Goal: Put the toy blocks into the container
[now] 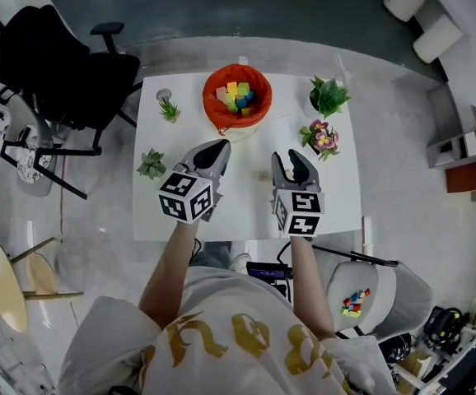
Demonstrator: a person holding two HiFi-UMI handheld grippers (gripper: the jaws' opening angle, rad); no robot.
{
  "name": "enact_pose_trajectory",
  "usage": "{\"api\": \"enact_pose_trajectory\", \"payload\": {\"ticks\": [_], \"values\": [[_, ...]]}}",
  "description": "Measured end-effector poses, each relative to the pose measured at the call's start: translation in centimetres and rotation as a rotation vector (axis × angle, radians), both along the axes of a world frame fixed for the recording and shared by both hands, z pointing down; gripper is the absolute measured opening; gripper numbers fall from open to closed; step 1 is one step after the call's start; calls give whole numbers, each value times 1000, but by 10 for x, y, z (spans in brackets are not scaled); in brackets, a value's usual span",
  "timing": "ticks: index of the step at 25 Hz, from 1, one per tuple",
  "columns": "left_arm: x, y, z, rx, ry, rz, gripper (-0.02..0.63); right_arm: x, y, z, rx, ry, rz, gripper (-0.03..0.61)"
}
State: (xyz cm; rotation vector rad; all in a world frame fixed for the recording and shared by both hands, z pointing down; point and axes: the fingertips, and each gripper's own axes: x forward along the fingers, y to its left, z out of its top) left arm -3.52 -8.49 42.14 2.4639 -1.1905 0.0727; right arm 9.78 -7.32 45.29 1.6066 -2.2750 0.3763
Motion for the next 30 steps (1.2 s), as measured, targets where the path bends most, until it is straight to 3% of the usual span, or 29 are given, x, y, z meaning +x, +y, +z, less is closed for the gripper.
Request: {"api": "enact_pose_trajectory", "payload": {"ticks": [15, 30], "values": [[15, 12, 20, -31, -19, 27, 0, 8, 25, 33, -71, 9, 17, 175], [14, 15, 70, -118, -44, 33, 0, 1, 32, 89, -199, 12, 15, 183]]}}
